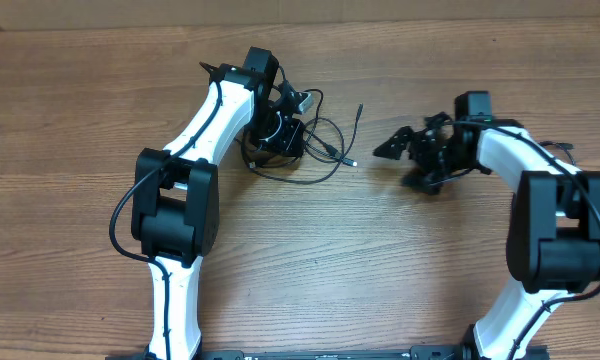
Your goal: Untangle cables
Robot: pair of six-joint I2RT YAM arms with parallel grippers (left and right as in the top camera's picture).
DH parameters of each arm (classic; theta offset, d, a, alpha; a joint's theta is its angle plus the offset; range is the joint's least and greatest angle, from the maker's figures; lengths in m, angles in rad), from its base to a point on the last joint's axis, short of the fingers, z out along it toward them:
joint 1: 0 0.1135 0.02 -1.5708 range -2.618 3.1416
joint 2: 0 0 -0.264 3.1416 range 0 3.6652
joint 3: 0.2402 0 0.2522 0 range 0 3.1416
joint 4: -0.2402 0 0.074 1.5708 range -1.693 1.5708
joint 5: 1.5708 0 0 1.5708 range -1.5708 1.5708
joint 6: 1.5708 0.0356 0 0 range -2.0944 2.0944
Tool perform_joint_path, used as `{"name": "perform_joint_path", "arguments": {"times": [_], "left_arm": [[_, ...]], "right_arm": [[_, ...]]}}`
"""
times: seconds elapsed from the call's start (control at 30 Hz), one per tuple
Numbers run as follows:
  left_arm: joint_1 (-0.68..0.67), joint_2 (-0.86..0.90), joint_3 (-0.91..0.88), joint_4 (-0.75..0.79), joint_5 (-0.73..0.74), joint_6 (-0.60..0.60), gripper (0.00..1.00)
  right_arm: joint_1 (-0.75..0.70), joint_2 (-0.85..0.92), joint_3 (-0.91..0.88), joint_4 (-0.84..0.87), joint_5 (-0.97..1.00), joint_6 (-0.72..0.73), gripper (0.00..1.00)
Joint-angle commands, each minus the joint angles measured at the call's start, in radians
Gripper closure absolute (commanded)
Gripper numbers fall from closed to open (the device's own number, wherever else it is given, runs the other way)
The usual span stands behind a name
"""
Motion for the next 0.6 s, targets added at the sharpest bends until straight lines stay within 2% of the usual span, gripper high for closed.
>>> {"name": "perform_joint_path", "arguments": {"times": [0.0, 0.03, 0.13, 0.27, 0.33, 0.47, 0.57], "left_arm": [[-0.005, 0.008, 0.023, -0.004, 0.043, -0.02, 0.91], [-0.006, 0.008, 0.023, -0.003, 0.043, -0.02, 0.91], [-0.011, 0.008, 0.023, -0.003, 0.04, -0.02, 0.89], [-0.011, 0.008, 0.023, -0.005, 0.039, -0.02, 0.87], [-0.01, 0.008, 0.023, -0.006, 0.032, -0.02, 0.87], [-0.01, 0.008, 0.023, -0.006, -0.075, -0.032, 0.87], [-0.008, 0.008, 0.023, -0.006, -0.22, -0.145, 0.86]], "right_arm": [[0.034, 0.038, -0.024, 0.053, -0.249, 0.002, 0.0], [0.043, 0.038, -0.024, 0.078, -0.3, 0.01, 0.01], [0.077, 0.038, -0.024, 0.132, -0.322, 0.086, 0.16], [0.133, 0.038, -0.024, 0.202, -0.244, 0.185, 0.36], [0.159, 0.038, -0.024, 0.227, -0.201, 0.239, 0.41], [0.218, 0.038, -0.024, 0.302, -0.169, 0.318, 0.62], [0.263, 0.038, -0.024, 0.392, -0.169, 0.357, 0.62]]}}
